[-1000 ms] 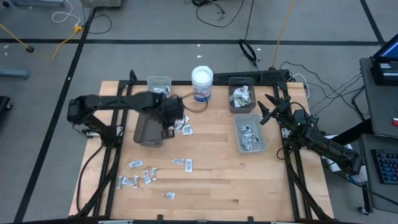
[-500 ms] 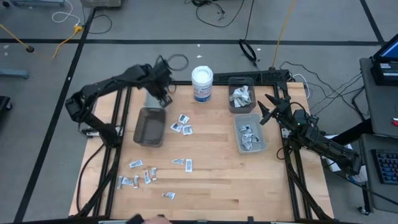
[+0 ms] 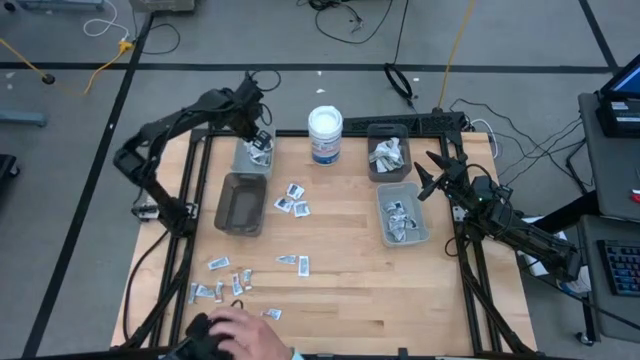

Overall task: Pick & Place First Aid Supplies
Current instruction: Put the gray towelette pack into the left gray bin

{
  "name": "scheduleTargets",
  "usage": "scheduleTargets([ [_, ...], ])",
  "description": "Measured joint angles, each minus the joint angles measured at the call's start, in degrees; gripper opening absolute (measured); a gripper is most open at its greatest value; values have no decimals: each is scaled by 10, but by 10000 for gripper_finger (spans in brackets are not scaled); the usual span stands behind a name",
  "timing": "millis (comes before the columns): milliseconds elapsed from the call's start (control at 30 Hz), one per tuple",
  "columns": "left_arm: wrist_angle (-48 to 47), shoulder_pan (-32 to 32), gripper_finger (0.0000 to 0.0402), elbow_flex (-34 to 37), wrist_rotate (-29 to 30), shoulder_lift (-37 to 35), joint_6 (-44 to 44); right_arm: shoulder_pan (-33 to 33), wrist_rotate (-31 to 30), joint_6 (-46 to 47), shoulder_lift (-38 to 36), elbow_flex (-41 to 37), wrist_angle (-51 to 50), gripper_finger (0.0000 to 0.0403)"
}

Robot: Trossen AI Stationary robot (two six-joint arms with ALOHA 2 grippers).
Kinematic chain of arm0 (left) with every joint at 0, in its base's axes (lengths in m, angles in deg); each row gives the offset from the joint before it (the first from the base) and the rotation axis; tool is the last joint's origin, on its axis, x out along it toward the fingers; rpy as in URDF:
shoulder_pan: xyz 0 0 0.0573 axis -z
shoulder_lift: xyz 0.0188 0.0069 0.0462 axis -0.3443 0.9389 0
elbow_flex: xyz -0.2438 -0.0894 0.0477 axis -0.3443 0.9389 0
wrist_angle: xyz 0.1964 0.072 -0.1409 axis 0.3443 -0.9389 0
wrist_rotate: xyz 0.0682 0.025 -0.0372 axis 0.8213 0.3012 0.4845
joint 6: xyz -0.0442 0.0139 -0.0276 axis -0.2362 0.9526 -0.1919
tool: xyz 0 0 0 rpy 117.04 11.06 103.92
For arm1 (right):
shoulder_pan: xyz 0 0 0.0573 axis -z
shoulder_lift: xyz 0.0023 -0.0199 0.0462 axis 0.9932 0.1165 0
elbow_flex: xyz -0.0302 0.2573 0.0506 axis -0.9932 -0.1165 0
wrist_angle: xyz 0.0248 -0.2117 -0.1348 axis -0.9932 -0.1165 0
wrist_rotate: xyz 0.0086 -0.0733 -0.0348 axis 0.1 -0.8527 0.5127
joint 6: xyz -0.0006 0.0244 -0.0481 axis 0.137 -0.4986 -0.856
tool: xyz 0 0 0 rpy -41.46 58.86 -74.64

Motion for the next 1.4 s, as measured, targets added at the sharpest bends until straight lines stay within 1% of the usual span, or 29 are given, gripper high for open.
scheduleTargets([
  [167, 16, -14, 1, 0, -1, 68, 6, 0, 0, 0, 0, 0, 0, 238],
  [300, 41, -16, 1, 0, -7, 107, 0, 0, 0, 0, 0, 0, 0, 238],
  [433, 50, -16, 2, 0, -7, 118, -3, 0, 0, 0, 0, 0, 0, 238],
  [533, 52, -14, 12, 0, -7, 118, -12, 0, 0, 0, 0, 0, 0, 238],
  [667, 49, -15, 45, 0, -5, 118, -33, 0, 0, 0, 0, 0, 0, 238],
  [900, 49, -16, 137, 0, -5, 118, -35, 0, 0, 0, 0, 0, 0, 238],
  [1033, 49, -16, 176, 0, -6, 118, -38, 0, 0, 0, 0, 0, 0, 238],
  [1167, 47, -15, 193, 1, -6, 106, -38, 0, 0, 0, 0, 0, 0, 238],
  [1300, 39, -6, 197, 0, -6, 77, -34, 0, 0, 0, 0, 0, 0, 238],
  [1400, 22, 5, 198, 0, -6, 50, -12, 0, 0, 0, 0, 0, 0, 238],
])
